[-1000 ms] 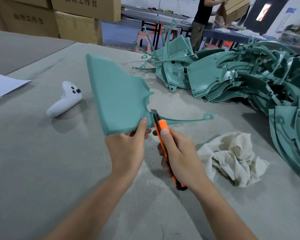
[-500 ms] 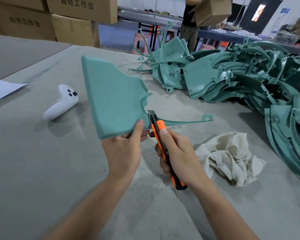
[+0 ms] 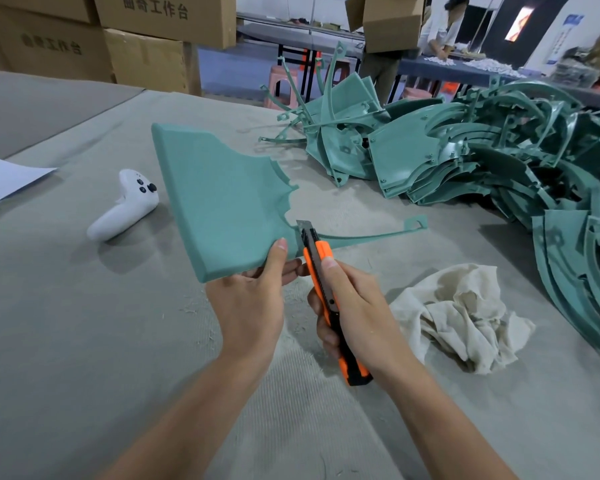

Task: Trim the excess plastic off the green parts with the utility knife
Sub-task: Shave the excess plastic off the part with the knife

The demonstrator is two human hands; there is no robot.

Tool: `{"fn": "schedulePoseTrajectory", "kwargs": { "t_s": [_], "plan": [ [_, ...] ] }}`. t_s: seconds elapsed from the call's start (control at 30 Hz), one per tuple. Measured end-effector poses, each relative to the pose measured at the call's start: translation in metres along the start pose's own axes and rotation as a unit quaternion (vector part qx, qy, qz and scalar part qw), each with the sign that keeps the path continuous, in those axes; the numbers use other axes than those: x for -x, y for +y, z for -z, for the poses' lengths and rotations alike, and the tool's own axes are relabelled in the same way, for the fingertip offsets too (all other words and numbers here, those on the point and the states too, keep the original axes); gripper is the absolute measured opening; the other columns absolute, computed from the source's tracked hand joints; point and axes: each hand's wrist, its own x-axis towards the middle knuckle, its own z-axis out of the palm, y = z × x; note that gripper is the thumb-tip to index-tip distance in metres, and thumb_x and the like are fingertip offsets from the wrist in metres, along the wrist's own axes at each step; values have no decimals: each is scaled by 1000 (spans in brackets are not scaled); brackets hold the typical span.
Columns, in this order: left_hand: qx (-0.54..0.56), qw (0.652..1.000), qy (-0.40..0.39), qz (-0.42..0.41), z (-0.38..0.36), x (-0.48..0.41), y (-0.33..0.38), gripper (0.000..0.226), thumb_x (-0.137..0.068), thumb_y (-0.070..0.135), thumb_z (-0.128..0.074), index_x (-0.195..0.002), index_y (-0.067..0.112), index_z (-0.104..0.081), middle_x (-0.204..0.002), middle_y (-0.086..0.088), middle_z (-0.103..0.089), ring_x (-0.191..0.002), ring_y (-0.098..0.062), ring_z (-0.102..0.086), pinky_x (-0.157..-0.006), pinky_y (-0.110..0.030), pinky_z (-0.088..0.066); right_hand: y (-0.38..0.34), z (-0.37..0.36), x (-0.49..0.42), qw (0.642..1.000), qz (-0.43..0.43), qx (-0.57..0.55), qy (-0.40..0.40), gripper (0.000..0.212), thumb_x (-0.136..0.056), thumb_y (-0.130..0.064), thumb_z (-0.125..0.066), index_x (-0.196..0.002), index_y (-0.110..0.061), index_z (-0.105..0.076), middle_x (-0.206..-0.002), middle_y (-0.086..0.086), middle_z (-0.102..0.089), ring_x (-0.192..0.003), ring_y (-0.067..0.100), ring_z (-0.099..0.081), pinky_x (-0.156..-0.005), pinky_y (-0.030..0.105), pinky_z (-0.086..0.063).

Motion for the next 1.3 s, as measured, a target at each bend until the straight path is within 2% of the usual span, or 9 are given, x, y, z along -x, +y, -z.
{"fn": "schedulePoseTrajectory", "kwargs": {
  "t_s": [0.3,0.5,0.6,0.73,0.8,0.9,1.03,1.13,1.3],
  "plan": [
    [-64,998,-11,-2,-1,0,0,33,-89,16,-68,-61,31,-76,-67,5,-74,-72,-15,-74,-76,-38,-60,-2,1,-2,999,-7,-36,3,42,-106,-38,-36,-105,-2,-59,-64,0,-51,-37,13,-38,-35,22,-32],
    [-103,994,-34,-21,9,0,3,19,-92,38,-63,-79,28,-73,-80,14,-75,-82,-5,-72,-81,-31,-57,-1,8,-4,995,-49,-82,13,40,-106,-38,-36,-106,-7,-62,-64,0,-50,-37,12,-37,-36,21,-31],
    [-83,996,11,-23,9,-4,8,31,-91,26,-66,-64,37,-75,-72,12,-74,-78,-13,-74,-80,-40,-59,2,24,-10,993,-66,-82,57,40,-106,-36,-36,-105,-6,-62,-63,0,-50,-37,11,-38,-35,21,-31],
    [-69,996,30,-45,8,-10,12,47,-90,17,-67,-62,54,-70,-64,14,-72,-67,-14,-74,-80,-44,-59,10,46,-15,982,-3,78,171,38,-105,-36,-37,-96,-9,-62,-63,2,-50,-42,16,-41,-38,30,-34],
    [-75,995,28,-55,10,-11,9,41,-87,19,-68,-61,50,-72,-61,10,-71,-62,-17,-73,-75,-45,-60,15,48,-16,946,78,222,223,39,-105,-36,-36,-88,-11,-60,-62,8,-51,-47,23,-43,-43,39,-38],
    [-73,996,38,-30,13,-14,6,27,-86,18,-69,-61,27,-74,-59,1,-71,-57,-23,-72,-63,-40,-60,15,43,-15,900,185,298,258,33,-104,-40,-31,-78,-29,-48,-63,7,-55,-53,22,-49,-43,28,-37],
    [-16,998,47,45,17,-25,4,14,-90,8,-65,-76,10,-68,-59,-7,-71,-56,-25,-71,-48,-25,-55,7,44,-12,901,212,233,298,26,-107,-33,-31,-87,-38,-47,-70,6,-56,-51,28,-52,-46,44,-45],
    [-13,997,23,69,18,-26,3,12,-88,7,-66,-76,5,-68,-58,-7,-70,-52,-23,-69,-45,-24,-51,-2,48,-10,946,153,26,283,23,-104,-41,-42,-96,-27,-59,-68,-1,-51,-47,16,-43,-41,31,-38],
    [-38,992,-108,48,13,-15,2,4,-85,10,-71,-84,7,-71,-65,-13,-72,-51,-25,-67,-46,-27,-51,-10,55,-11,938,101,-158,292,31,-92,-30,-68,-63,-24,-59,-58,-1,-51,-38,11,-34,-37,23,-31]
  ]
}}
